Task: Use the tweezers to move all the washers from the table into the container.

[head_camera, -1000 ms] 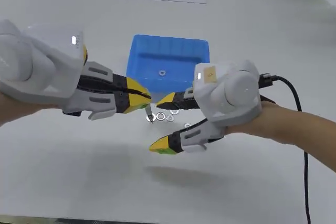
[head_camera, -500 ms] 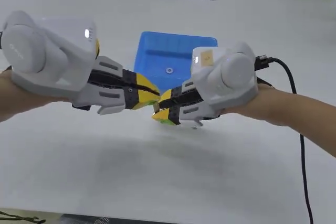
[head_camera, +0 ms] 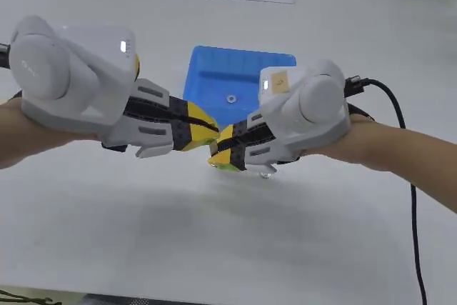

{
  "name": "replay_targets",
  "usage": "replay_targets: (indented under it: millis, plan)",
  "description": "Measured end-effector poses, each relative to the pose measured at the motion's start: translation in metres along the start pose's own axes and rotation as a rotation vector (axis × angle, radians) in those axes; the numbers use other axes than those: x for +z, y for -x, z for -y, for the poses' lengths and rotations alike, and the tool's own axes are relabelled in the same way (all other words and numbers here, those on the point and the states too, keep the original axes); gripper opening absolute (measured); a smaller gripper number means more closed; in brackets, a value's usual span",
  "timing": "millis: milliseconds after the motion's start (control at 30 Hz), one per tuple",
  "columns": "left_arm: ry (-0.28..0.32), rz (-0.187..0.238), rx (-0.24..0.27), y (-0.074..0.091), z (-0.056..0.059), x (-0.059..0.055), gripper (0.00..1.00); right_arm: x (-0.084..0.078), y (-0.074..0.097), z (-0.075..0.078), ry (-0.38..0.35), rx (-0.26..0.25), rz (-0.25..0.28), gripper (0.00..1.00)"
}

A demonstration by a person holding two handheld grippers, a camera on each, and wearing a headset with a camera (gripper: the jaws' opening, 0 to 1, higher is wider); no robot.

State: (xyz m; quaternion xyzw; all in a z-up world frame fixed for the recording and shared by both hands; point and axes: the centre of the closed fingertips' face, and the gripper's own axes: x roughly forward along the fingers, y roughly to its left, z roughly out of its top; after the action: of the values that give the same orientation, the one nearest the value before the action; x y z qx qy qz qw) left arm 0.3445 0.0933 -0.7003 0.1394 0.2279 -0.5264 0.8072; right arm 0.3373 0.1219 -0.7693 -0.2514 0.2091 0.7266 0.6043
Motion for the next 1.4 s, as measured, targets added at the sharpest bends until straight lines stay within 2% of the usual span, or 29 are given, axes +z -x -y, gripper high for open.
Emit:
replay_targets:
  millis: [167,233,433,600,767,867,1000,1100,1233,1400]
  plan:
    - [-0.018,0.036,0.027,0.004,-0.001,0.011,0.11,0.0,0.003,0.003,-0.012,-0.022,0.001,0.09]
    - [-0.028,0.034,0.039,0.007,-0.002,0.013,0.13,0.002,0.006,0.004,-0.015,-0.027,0.005,0.09]
    - [-0.046,0.007,0.061,0.016,0.006,0.007,0.2,0.01,0.018,0.002,-0.028,-0.051,0.022,0.09]
    - [0.0,0.041,0.098,0.027,0.011,0.004,0.23,0.016,0.026,-0.003,-0.019,-0.065,0.031,0.09]
    - [0.02,0.047,0.113,0.035,0.019,0.0,0.26,0.024,0.036,-0.008,-0.011,-0.078,0.042,0.09]
    - [0.04,0.069,0.125,0.039,0.023,0.001,0.28,0.029,0.043,-0.009,-0.013,-0.085,0.052,0.09]
    - [0.048,0.07,0.143,0.042,0.027,-0.002,0.31,0.04,0.054,-0.008,-0.004,-0.101,0.069,0.09]
    - [0.025,0.049,0.169,0.045,0.027,-0.007,0.32,0.046,0.062,-0.005,0.008,-0.118,0.075,0.09]
    - [0.037,0.055,0.205,0.049,0.025,-0.008,0.41,0.053,0.071,0.002,0.03,-0.146,0.079,0.09]
    - [0.047,0.041,0.226,0.054,0.028,-0.015,0.44,0.067,0.09,0.029,0.025,-0.21,0.113,0.09]
